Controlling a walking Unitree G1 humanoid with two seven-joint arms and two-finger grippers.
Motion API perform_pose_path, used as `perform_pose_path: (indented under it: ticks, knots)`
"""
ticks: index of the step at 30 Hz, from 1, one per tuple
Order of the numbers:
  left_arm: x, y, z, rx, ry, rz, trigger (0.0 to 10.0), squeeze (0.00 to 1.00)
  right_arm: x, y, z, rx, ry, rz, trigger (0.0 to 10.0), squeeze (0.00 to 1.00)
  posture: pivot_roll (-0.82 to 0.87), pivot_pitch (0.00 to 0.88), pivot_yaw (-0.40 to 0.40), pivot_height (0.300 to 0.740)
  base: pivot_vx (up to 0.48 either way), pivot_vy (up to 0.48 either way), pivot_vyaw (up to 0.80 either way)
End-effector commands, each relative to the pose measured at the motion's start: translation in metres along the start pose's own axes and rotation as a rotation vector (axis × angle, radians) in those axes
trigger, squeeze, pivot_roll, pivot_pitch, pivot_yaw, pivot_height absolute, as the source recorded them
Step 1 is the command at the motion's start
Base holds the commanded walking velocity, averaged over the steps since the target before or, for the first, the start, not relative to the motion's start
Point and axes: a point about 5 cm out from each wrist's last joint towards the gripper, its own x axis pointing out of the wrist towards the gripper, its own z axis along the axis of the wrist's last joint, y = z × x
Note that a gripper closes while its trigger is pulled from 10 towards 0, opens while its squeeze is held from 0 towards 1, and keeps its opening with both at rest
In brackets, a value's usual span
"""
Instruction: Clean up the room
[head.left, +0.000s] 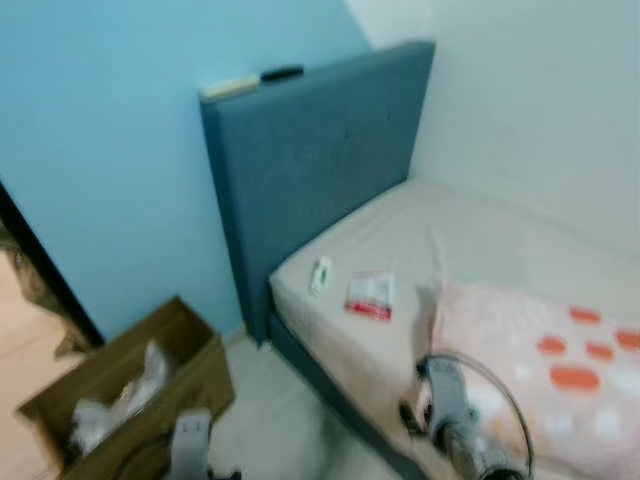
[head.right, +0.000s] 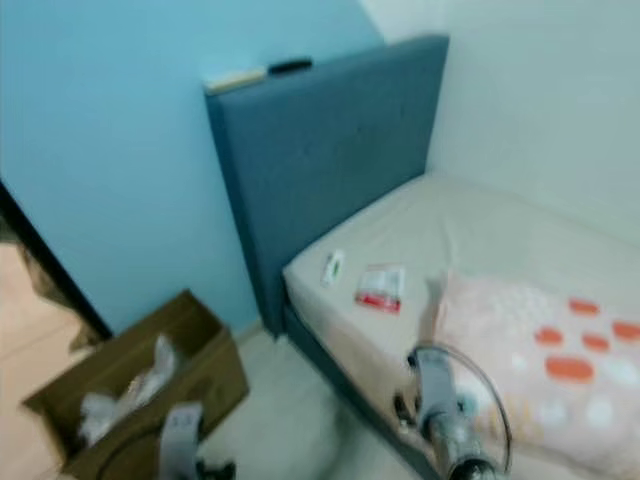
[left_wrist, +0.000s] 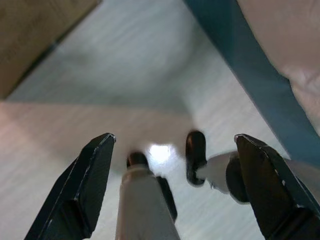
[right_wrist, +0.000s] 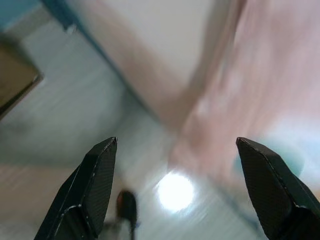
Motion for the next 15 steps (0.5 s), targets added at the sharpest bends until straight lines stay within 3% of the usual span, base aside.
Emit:
perform_pose_path:
  ticks: [1, 11, 15]
  knots:
    - [-0.003, 0.009, -0.009, 0.000, 0.029, 0.024, 10.0, 0.00, 0.001, 0.011, 0.003, 0.006, -0.022, 0.038, 10.0, 0.00, -0.13, 0.002, 0.004, 0.740, 0.480, 0.000, 0.00]
    - [-0.003, 0.009, -0.008, 0.002, 0.030, 0.026, 10.0, 0.00, 0.003, 0.016, 0.012, -0.004, -0.055, 0.075, 10.0, 0.00, -0.13, 0.000, 0.000, 0.740, 0.467, 0.000, 0.00]
    - [-0.003, 0.010, -0.009, -0.019, 0.032, 0.043, 10.0, 0.00, 0.003, 0.017, 0.015, -0.012, -0.064, 0.075, 10.0, 0.00, -0.13, 0.000, -0.001, 0.740, 0.000, 0.000, 0.00]
